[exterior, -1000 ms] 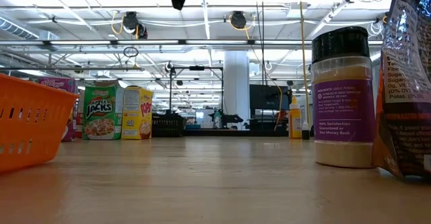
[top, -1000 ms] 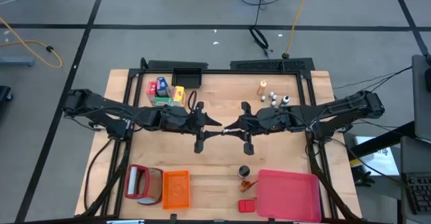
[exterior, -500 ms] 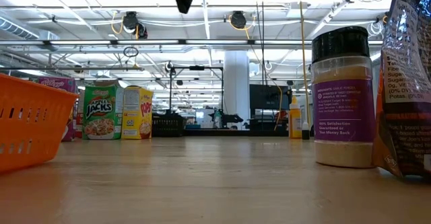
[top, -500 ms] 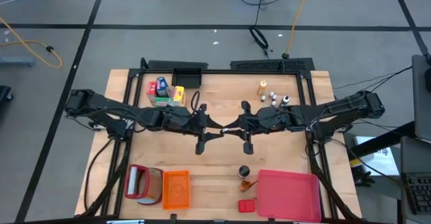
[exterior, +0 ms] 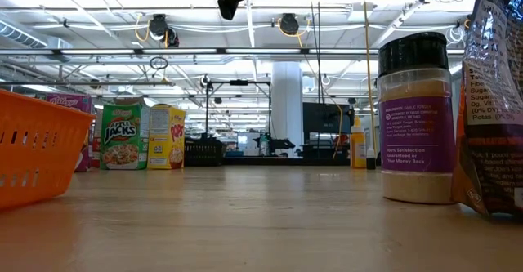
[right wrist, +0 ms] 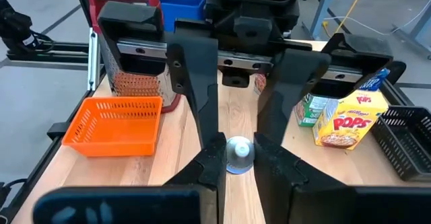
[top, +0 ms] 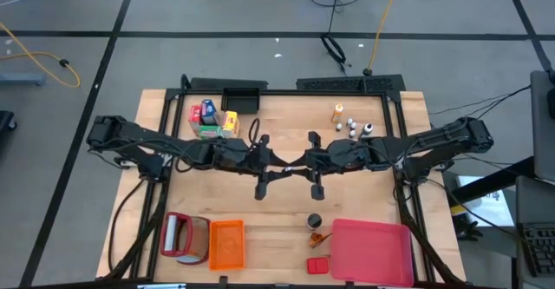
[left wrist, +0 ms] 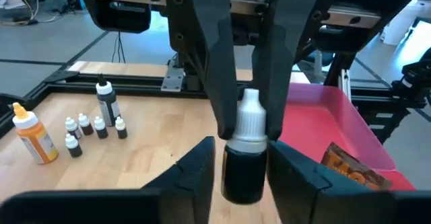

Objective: Pick & Place Kitchen Items
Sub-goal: Put the small yellow coloring bottle into the orange bin, then put the big black food coloring bottle into the orange bin

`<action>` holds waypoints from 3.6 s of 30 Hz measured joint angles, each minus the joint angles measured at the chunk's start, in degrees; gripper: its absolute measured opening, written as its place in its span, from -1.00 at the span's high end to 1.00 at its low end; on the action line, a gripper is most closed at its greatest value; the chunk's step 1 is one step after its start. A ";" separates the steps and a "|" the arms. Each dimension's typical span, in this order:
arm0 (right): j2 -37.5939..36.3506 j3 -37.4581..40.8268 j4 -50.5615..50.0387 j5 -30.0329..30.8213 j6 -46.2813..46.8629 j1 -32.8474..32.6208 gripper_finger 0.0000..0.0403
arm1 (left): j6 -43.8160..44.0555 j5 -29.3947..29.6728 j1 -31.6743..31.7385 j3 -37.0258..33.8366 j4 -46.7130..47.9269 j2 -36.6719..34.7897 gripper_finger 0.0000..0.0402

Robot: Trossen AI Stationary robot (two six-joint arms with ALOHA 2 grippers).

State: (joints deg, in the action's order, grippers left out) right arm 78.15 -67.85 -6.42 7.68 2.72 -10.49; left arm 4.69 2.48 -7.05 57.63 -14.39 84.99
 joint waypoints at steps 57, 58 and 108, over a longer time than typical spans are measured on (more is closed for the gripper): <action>-2.16 0.04 -10.62 -0.06 -0.42 0.03 0.62 | 33.28 7.96 -25.77 -0.02 51.76 -12.51 0.80; -2.16 0.04 -10.60 -0.06 -0.42 0.03 0.62 | 33.59 7.98 -26.29 -0.02 51.76 -12.14 0.80; -2.19 0.04 -12.38 0.29 -1.33 0.03 0.63 | 35.01 -3.74 -29.85 -0.02 42.79 3.93 0.30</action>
State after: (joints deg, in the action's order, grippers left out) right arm 75.96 -67.81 -18.80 7.97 1.39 -10.46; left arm 39.70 -1.26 -36.90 57.60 28.40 88.92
